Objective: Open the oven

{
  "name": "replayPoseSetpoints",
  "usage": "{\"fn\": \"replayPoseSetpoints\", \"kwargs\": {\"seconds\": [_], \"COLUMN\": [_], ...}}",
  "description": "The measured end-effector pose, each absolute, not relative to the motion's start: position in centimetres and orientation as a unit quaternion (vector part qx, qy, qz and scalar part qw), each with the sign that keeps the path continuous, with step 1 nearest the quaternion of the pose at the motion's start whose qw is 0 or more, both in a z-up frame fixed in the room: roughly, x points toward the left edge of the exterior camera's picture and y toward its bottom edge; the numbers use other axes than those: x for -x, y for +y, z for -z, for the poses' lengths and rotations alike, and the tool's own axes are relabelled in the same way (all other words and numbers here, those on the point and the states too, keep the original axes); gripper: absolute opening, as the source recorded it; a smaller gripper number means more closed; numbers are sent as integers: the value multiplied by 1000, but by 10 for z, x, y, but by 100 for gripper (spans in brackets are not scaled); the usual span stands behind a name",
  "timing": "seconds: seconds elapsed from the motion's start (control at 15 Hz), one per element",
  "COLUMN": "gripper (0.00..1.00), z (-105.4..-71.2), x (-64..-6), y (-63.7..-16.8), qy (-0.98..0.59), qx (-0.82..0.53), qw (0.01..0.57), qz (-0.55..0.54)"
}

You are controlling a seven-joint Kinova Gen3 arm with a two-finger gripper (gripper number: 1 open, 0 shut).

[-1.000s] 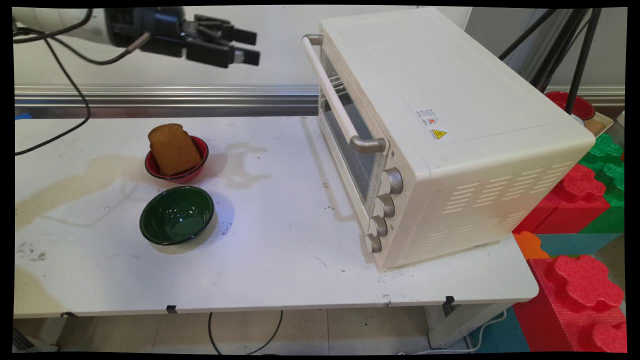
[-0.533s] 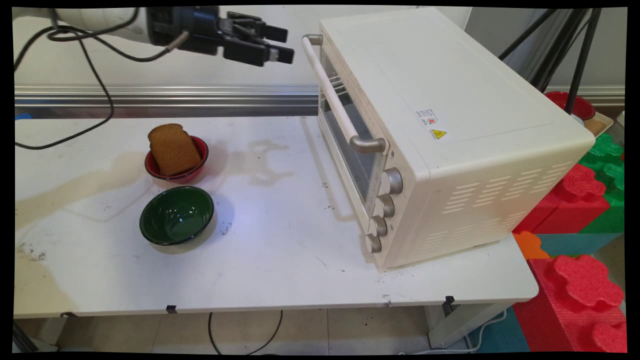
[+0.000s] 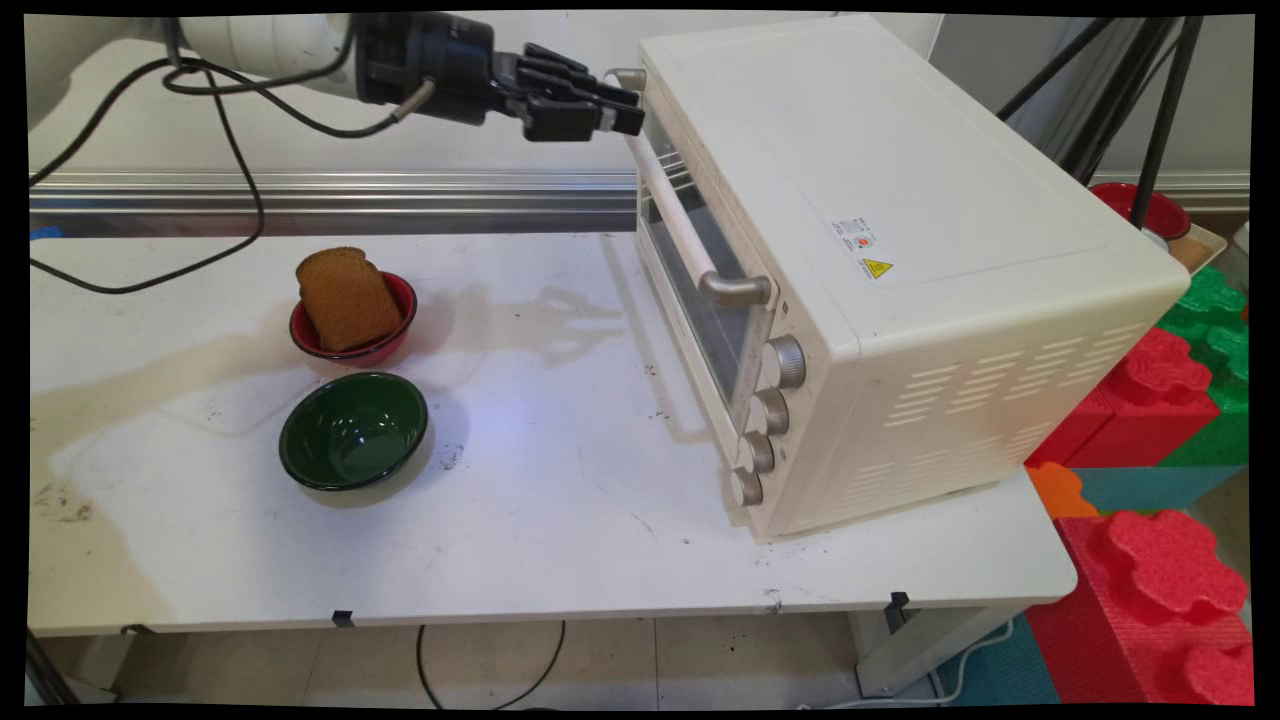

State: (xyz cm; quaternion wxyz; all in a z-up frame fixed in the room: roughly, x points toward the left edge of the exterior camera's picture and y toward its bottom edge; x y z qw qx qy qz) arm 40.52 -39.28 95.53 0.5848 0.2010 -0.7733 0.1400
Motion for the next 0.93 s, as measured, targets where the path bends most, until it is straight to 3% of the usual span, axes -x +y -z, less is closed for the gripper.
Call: {"fn": "replayPoseSetpoints", "kwargs": {"seconds": [0.93], "gripper": [0], "z": [-925], "x": [-366], "y": [-416], "qy": [-801], "qx": [-185], "qw": [552], "qz": [-142]}}
